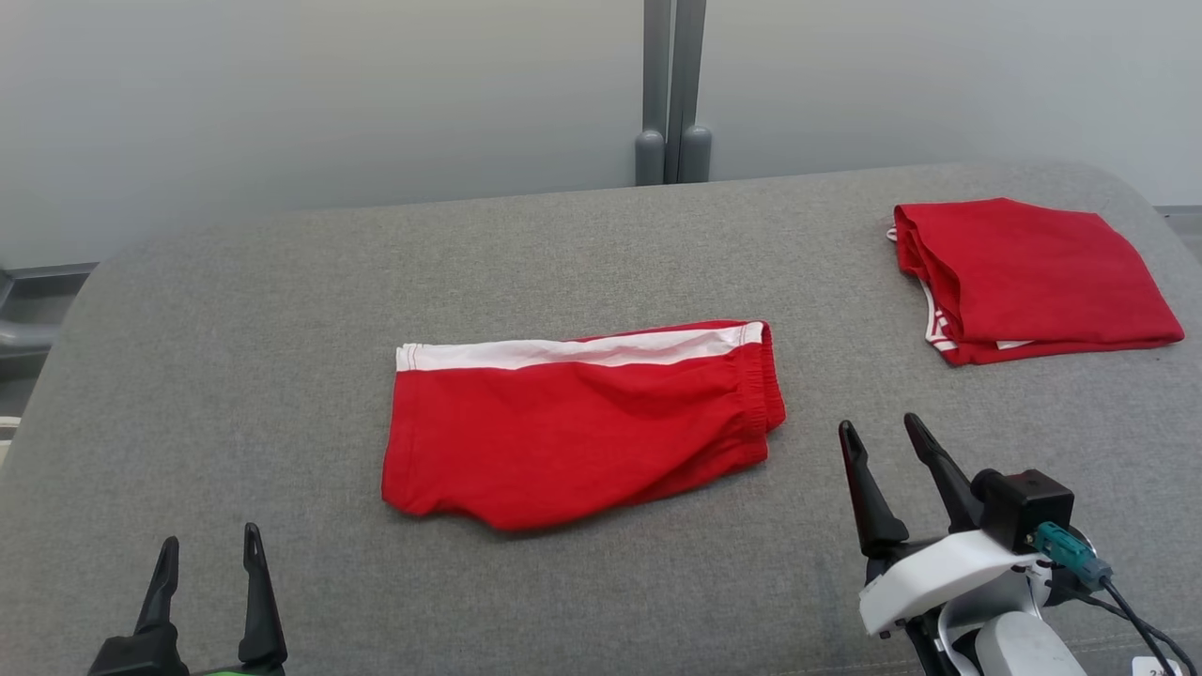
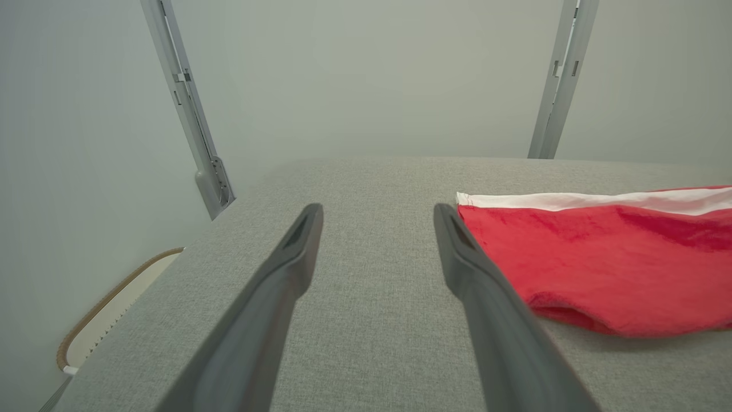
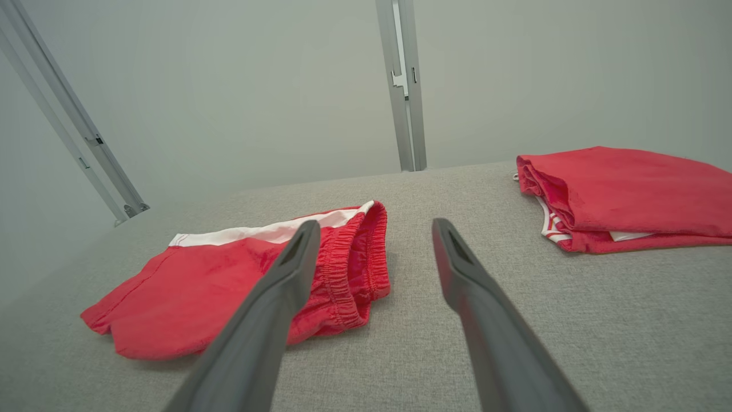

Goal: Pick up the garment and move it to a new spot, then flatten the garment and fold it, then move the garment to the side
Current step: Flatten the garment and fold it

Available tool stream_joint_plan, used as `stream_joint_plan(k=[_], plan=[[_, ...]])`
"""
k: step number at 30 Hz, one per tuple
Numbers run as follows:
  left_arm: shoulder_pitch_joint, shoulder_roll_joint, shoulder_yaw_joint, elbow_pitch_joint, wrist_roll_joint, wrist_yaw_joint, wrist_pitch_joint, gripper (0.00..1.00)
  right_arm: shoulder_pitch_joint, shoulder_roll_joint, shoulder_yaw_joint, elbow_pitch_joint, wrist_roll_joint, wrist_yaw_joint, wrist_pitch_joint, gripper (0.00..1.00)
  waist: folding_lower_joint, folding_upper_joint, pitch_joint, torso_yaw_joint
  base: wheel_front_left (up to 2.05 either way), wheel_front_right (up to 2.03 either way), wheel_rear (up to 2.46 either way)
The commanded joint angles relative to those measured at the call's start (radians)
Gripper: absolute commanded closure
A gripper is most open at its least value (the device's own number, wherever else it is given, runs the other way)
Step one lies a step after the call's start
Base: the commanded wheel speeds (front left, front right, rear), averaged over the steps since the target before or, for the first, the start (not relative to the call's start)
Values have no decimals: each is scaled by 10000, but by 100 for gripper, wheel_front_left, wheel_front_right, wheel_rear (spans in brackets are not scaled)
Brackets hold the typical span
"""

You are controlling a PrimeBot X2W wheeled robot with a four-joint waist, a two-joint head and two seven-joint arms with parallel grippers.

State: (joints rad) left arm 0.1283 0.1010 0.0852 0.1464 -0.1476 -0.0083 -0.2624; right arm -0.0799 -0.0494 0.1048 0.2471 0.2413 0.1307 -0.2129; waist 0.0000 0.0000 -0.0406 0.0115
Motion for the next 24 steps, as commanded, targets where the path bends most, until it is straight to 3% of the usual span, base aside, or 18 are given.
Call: stream_joint_plan(k=[1,14,24], plan=[[-30,45,-16,-21,-49,51,-24,0,65,-26,-31,15,-60,0,3,0,0,0,-5,4,0,0,0],[-161,15,-175,-13,-44,38,-29,0,-718,-26,8,268,-321,0,369,0,0,0,5,214,0,0,0],[-456,-76,-506,25,75,-62,-19,0,-2447,-31,62,2338,-320,0,274,0,0,0,322,734,0,0,0]])
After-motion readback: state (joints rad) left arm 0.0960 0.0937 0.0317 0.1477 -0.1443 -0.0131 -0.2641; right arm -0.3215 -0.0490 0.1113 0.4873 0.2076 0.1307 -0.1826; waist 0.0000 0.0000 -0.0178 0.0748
